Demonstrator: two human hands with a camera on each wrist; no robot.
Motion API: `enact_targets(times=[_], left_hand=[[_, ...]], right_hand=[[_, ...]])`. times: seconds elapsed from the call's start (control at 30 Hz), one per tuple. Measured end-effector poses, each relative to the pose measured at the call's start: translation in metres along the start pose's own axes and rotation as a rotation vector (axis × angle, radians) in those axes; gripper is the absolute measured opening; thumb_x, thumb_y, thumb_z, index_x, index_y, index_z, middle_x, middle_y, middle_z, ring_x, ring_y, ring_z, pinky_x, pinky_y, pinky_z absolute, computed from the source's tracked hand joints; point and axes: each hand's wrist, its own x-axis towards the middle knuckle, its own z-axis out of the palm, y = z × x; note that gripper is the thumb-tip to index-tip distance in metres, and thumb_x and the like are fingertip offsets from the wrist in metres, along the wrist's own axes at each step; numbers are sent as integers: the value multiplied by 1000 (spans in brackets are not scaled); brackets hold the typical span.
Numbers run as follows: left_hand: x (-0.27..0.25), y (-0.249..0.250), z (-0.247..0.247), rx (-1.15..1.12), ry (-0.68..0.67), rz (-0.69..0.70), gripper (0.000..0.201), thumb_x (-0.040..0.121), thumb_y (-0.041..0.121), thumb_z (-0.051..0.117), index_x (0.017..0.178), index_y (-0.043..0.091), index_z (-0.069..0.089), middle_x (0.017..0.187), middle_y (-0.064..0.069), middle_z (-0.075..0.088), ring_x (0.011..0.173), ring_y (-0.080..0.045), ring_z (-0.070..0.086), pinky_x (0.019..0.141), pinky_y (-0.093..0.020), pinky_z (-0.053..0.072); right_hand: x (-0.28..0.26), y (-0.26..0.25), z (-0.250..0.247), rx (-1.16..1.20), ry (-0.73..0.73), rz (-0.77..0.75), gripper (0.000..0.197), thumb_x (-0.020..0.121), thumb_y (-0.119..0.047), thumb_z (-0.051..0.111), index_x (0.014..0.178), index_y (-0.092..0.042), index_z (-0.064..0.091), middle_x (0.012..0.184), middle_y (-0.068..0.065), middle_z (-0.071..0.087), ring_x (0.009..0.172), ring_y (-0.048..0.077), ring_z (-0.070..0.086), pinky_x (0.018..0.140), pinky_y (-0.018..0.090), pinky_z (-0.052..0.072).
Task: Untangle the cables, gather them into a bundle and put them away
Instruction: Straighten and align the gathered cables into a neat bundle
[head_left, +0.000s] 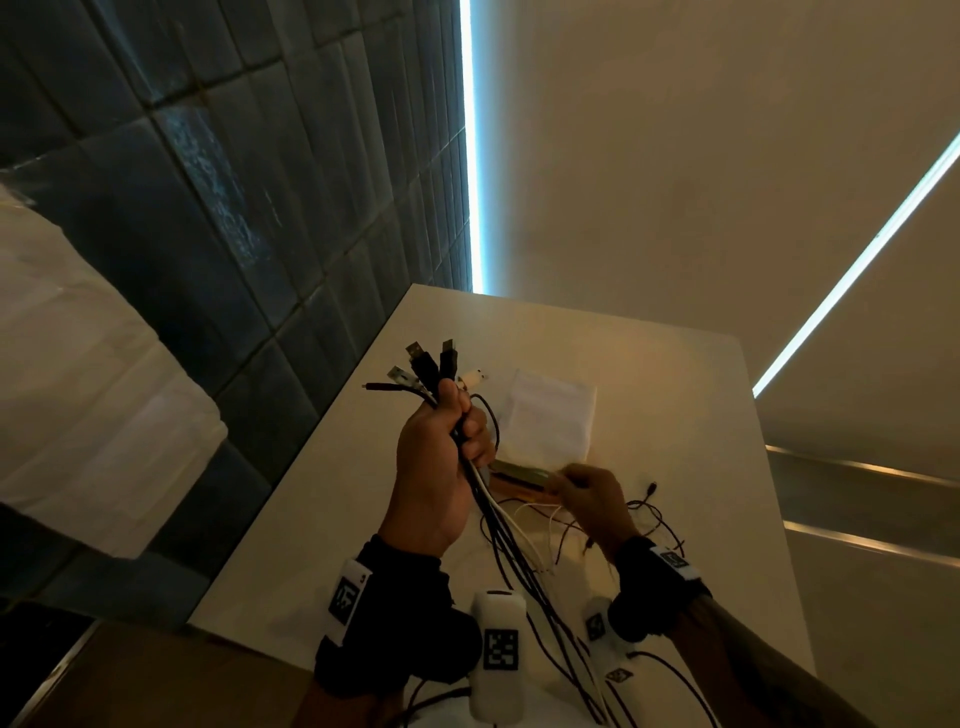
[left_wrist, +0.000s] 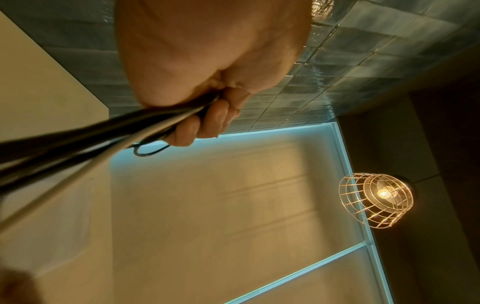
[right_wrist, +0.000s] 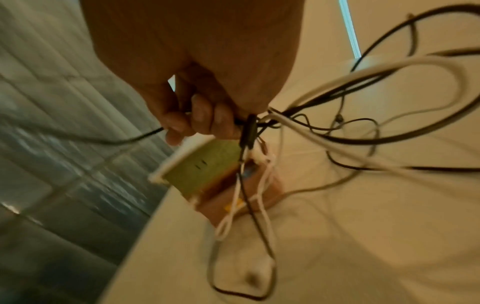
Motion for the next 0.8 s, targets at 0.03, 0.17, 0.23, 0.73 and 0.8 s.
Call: enact_targets(times=[0.03, 0.17, 0.23, 0.73, 0.8], left_hand=[[1, -2, 0, 8, 20, -11, 32, 104, 30, 34, 77, 15, 42, 55, 4, 40, 45, -9, 31, 46, -23, 26], [5, -15, 0, 55, 111, -38, 29, 104, 29, 35, 84, 12, 47, 60, -3, 56, 54, -14, 44, 52, -27, 30], [7, -21, 1, 93, 152, -55, 27, 104, 29, 34, 91, 12, 50, 69, -9, 66, 56, -14, 48, 52, -26, 32], [5, -9, 6, -136, -66, 4, 34, 103, 30, 33, 74, 16, 43, 64, 3, 40, 46, -8, 26, 48, -23, 23], [3, -7, 5, -121, -89, 25, 33, 102, 31, 35, 73, 15, 43, 61, 4, 40, 45, -7, 25, 47, -22, 23]], right_hand=[[-3, -16, -4, 115, 28, -16, 18, 88, -14, 64, 72, -10, 72, 61, 2, 61, 58, 10, 55, 56, 31, 46], [-22, -81, -20, 448, 11, -162, 13, 89, -7, 63, 81, -2, 71, 59, 2, 53, 56, 13, 44, 49, 19, 35], [-34, -103, -27, 515, -63, -257, 12, 89, 0, 61, 84, 7, 69, 59, 0, 55, 54, 10, 46, 50, 16, 38], [-27, -28, -5, 368, -234, -64, 30, 96, -11, 56, 74, 9, 61, 62, 1, 47, 57, 8, 38, 54, 18, 30], [-24, -12, -1, 331, -212, -51, 31, 96, -10, 55, 76, 12, 59, 64, 3, 45, 58, 8, 38, 55, 17, 32]])
